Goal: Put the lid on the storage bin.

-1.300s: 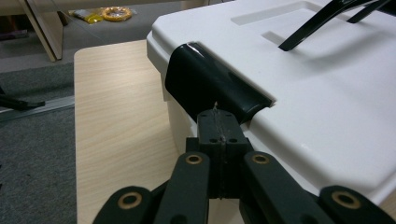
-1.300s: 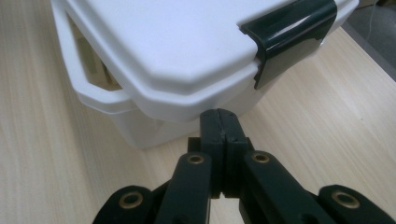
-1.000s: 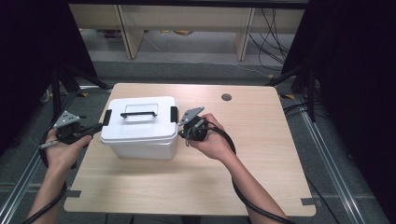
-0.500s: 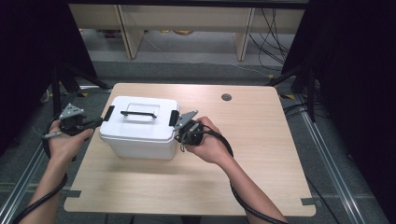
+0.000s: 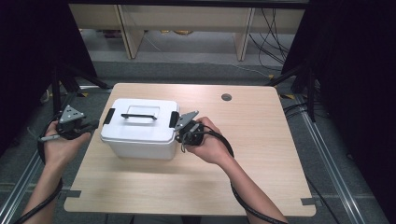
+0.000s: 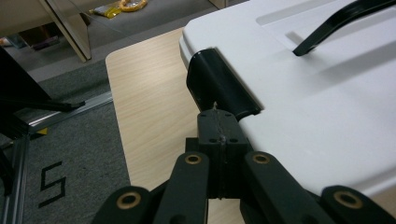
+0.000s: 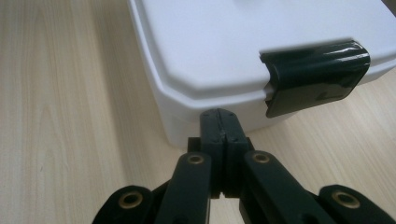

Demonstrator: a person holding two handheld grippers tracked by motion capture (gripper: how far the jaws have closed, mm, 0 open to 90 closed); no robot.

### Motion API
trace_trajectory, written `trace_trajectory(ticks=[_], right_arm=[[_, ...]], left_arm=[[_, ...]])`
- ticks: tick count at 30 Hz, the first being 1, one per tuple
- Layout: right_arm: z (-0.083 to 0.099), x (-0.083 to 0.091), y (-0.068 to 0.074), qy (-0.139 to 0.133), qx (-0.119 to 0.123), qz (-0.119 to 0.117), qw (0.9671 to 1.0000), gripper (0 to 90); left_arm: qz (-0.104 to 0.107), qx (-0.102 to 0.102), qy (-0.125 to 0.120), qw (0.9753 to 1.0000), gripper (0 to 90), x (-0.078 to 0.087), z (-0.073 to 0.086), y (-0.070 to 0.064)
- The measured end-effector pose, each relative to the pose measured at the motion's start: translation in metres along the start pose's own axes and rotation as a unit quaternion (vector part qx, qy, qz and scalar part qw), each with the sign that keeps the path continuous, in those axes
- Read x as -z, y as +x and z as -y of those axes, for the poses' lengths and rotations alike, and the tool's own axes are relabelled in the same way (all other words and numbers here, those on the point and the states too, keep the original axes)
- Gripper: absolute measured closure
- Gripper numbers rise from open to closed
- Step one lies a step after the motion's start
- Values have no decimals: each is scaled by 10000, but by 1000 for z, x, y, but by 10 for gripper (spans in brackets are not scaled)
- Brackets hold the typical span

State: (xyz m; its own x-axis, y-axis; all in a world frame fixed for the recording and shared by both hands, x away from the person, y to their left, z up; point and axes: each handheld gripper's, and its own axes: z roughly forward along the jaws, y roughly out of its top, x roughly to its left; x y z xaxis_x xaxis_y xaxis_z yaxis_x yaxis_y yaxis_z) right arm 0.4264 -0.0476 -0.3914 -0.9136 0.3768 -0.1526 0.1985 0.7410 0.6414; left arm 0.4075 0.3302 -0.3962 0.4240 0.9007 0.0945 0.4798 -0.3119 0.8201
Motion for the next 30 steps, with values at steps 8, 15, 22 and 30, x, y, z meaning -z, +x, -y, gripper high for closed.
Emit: trace_trajectory(ticks=[8,15,22,30], right_arm=[[5,6,-2,-215,-76,49,9997,900],[34,32,-9,-502,-191,275,9982,800],[119,64,-20,-846,-925,625,9901,668],[238,86,-10,-1180,-1909,1119,9680,543]], left_arm=[[190,30,5,9998,886,-6,12,0],[-414,493,-749,9951,759,16,34,6],[-220,1144,-1719,9782,472,29,83,-7],[103,1696,-1873,9675,279,6,143,-65]])
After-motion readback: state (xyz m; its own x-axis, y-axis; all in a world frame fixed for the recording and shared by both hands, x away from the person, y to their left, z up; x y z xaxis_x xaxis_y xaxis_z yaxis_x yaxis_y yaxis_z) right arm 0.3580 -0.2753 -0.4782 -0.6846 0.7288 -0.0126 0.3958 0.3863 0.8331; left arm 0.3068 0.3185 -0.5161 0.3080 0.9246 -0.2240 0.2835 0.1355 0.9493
